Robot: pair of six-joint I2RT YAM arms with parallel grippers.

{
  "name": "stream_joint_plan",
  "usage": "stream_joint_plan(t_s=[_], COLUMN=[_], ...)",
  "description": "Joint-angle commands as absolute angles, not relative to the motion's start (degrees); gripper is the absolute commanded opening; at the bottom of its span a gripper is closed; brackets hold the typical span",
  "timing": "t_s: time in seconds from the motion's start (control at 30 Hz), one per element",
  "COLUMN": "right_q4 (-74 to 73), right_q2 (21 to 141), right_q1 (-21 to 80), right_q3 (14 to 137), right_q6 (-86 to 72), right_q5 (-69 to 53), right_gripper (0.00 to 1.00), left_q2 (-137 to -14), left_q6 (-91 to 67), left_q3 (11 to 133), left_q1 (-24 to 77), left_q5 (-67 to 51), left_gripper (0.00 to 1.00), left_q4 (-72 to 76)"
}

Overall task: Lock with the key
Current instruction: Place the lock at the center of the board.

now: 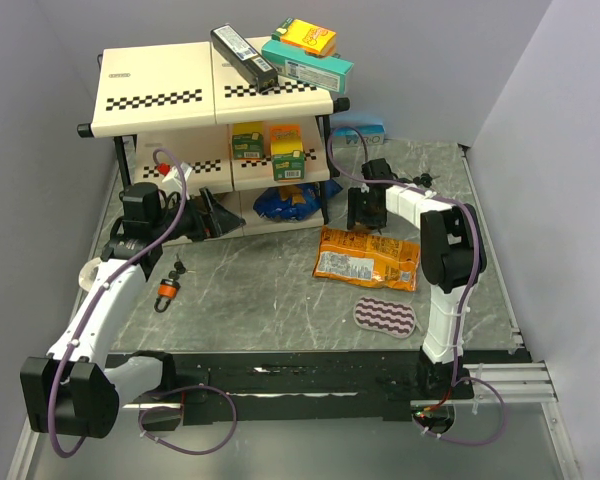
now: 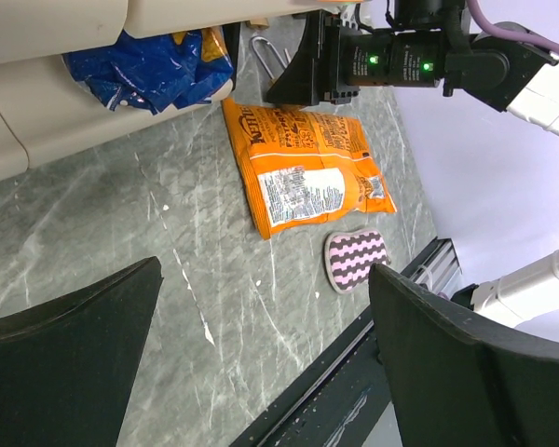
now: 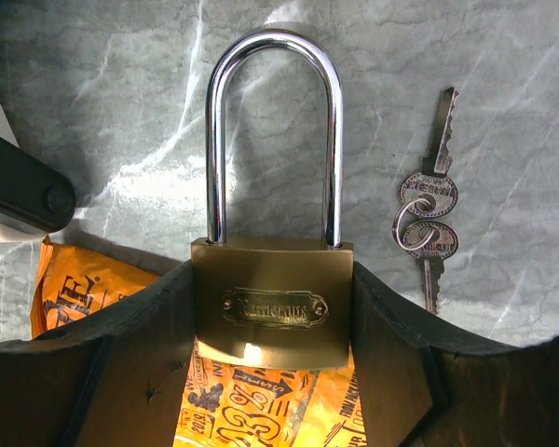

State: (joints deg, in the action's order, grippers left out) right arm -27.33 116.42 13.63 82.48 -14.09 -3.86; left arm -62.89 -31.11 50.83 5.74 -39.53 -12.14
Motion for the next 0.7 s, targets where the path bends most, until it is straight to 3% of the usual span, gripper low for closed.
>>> stream_joint_plan(t_s=[0.0, 0.3, 0.67], right_q4=[-26.98, -26.89, -26.98], right_q2=[115.32, 113.73, 109.26], right_q1=[14.06, 13.97, 14.15], right_q3=[84.99, 85.17, 84.20], right_q6=[-15.12, -15.12, -14.15], right_q5=[-3.78, -4.74, -8.79], right_gripper=[0.54, 0.80, 0.83], left_q2=[-61.88, -61.44, -58.63], left_q6=[-30.59, -28.13, -25.05], left_q3=[52.12, 53.35, 53.26], left_q1=[5.36, 4.31, 2.38], left_q5=[-39.29, -39.11, -38.93], left_gripper=[0.98, 0.99, 0.99], left_q4=[-13.53, -17.05, -21.00])
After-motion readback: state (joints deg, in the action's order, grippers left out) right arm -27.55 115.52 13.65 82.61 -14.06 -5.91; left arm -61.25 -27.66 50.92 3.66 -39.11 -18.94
